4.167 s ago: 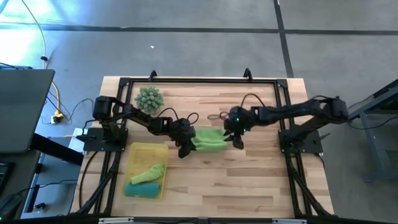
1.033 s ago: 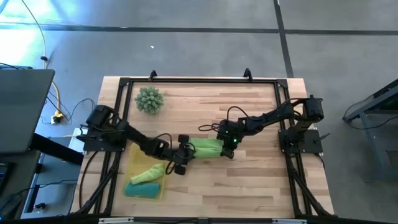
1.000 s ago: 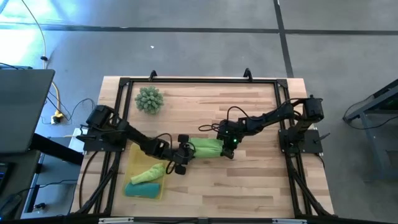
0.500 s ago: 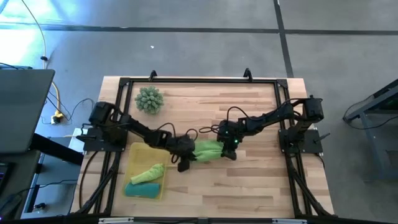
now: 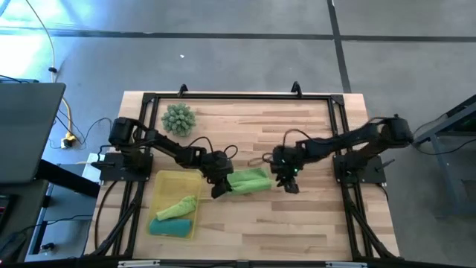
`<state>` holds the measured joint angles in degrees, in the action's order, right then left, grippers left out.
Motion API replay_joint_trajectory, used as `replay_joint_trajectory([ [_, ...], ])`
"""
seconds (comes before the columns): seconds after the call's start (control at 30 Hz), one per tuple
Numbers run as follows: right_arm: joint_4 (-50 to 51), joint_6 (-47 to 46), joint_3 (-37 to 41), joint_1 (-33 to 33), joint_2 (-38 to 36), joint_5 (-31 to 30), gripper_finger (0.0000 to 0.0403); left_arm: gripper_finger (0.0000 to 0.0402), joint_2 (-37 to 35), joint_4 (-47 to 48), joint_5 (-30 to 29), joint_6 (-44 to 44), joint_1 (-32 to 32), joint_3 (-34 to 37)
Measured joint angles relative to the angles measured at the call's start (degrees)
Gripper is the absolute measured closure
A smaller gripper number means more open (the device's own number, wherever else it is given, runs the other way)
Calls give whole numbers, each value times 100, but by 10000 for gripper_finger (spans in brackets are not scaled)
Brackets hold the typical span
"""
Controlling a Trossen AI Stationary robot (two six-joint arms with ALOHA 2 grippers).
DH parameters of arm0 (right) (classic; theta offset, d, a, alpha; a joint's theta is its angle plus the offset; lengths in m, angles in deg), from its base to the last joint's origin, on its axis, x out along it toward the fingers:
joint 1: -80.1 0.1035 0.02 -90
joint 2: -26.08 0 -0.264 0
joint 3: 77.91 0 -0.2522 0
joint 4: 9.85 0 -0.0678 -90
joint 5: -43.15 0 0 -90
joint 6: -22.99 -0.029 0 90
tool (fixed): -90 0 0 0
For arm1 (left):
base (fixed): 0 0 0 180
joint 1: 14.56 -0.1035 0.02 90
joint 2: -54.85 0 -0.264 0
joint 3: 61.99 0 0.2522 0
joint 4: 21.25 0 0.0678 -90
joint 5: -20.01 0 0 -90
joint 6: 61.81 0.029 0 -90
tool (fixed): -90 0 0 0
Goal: Roll microfiber towels into tight, uniform cylinder then place into a basket
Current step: Roll the green towel
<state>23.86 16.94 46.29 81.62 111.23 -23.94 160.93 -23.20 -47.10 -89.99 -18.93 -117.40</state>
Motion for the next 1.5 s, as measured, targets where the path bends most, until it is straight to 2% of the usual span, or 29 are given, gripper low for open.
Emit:
replay_joint_trajectory([
  [0.1,-112,498,-3,614,-276,-1128,286,394,0,26,2,-40,-34,0],
  [0.23,-383,1120,-7,1469,-245,-2913,286,394,0,20,-27,-59,-34,4],
  [0.3,-520,1168,-9,1795,-167,-3538,286,392,0,20,-37,-60,-35,7],
  [0.37,-723,1103,-9,2030,-71,-3893,286,391,2,22,-42,-60,-38,7],
  [0.53,-1375,967,-22,2371,386,-3994,286,391,4,18,-61,-82,-41,9],
  [0.7,-1550,1250,-20,2426,937,-4635,286,390,4,15,-80,-123,-41,9],
  [0.8,-1568,1187,-22,2426,1116,-4717,286,390,4,16,-113,-152,-4,9],
  [1.3,-1762,1255,-22,2431,1012,-4968,285,390,4,5,-126,-169,-8,9],
  [1.5,-1763,1255,-22,2213,1012,-4789,258,389,4,6,-126,-169,-8,9],
])
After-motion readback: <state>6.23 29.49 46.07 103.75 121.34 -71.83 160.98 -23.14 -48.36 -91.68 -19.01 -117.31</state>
